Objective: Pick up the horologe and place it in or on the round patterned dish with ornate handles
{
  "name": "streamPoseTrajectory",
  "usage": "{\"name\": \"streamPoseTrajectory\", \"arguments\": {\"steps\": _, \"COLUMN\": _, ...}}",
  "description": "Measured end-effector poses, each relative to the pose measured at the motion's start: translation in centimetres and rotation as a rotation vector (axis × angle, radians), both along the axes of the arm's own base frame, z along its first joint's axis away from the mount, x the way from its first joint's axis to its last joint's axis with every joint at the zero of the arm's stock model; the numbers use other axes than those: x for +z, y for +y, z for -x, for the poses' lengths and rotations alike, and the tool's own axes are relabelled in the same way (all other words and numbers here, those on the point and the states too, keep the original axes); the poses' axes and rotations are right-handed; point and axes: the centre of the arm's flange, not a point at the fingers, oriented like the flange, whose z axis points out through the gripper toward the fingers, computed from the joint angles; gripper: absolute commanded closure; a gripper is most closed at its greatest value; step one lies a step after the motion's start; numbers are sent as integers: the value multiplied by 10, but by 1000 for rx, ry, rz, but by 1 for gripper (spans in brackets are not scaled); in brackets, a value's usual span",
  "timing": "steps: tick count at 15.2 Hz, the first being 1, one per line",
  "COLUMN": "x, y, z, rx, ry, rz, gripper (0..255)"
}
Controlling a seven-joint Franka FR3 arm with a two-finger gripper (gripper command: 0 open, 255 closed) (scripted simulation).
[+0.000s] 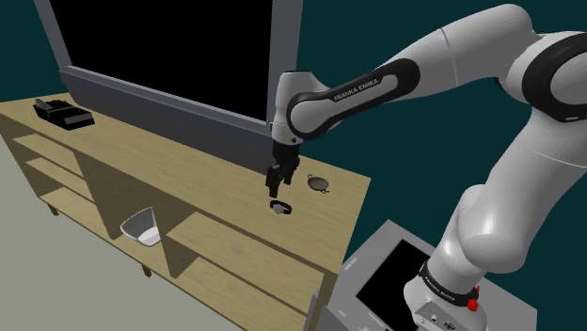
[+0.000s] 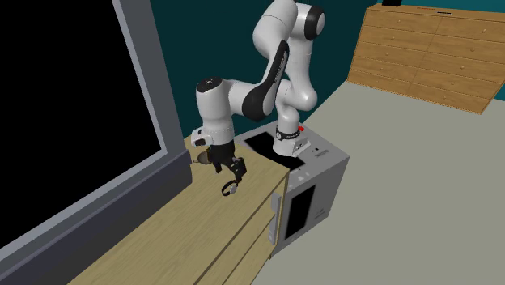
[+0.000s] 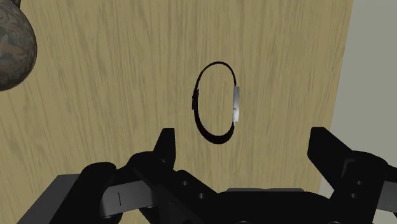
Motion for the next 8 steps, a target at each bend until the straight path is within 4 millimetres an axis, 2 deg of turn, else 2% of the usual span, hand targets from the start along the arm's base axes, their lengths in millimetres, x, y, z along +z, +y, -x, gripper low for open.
{"name": "streamPoseTrajectory", "arguments": {"steps": 6, "x": -34, "y": 5, "z": -1, "rx": 4, "ry": 3, "rz": -2, "gripper": 0}}
{"name": "streamPoseTrajectory", "arguments": {"steps": 8, "x": -40, "y": 7, "z": -1, "rx": 5, "ry": 3, "rz": -2, "gripper": 0}}
